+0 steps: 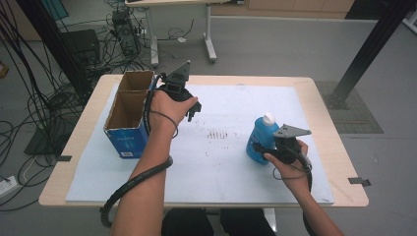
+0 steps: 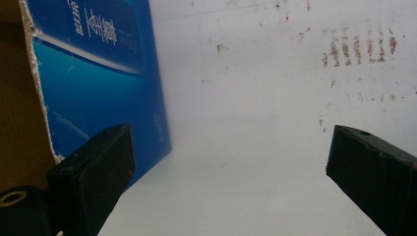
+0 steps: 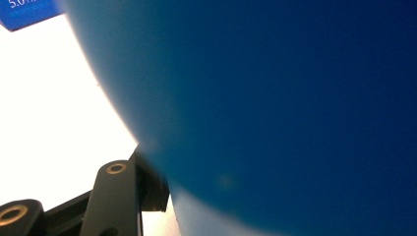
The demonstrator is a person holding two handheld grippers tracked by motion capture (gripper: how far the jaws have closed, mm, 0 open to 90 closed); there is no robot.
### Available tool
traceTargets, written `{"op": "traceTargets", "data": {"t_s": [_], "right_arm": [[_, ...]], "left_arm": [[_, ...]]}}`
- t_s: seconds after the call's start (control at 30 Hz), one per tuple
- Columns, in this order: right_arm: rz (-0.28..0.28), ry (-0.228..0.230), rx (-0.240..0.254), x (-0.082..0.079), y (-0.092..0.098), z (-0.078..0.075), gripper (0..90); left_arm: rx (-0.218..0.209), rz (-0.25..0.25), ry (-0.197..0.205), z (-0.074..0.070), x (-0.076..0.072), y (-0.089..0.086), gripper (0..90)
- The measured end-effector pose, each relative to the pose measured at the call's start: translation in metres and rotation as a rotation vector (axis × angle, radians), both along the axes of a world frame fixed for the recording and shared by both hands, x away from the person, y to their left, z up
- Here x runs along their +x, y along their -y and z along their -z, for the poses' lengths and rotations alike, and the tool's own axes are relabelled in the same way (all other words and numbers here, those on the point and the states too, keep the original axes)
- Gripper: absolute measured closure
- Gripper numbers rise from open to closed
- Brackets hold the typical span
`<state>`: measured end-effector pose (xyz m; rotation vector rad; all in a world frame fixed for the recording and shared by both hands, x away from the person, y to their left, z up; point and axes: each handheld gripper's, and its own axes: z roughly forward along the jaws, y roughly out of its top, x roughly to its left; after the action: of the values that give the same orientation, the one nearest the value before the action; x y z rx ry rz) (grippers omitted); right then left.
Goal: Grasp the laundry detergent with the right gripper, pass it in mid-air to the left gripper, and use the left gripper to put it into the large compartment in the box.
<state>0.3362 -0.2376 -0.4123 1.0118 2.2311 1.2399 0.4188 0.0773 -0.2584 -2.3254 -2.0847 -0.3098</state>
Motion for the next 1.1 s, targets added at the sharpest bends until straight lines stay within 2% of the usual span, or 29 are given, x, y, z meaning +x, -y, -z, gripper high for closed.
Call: {"op": "traceTargets", "data": {"t_s": [1.1], "right_arm": [[0.0,0.002,0.004,-0.0003,0.0005,0.0006,41.6]], "left_arm": [[0.012,0.004,0.0,-0.0002,-0.0016,0.0004,5.1]]}}
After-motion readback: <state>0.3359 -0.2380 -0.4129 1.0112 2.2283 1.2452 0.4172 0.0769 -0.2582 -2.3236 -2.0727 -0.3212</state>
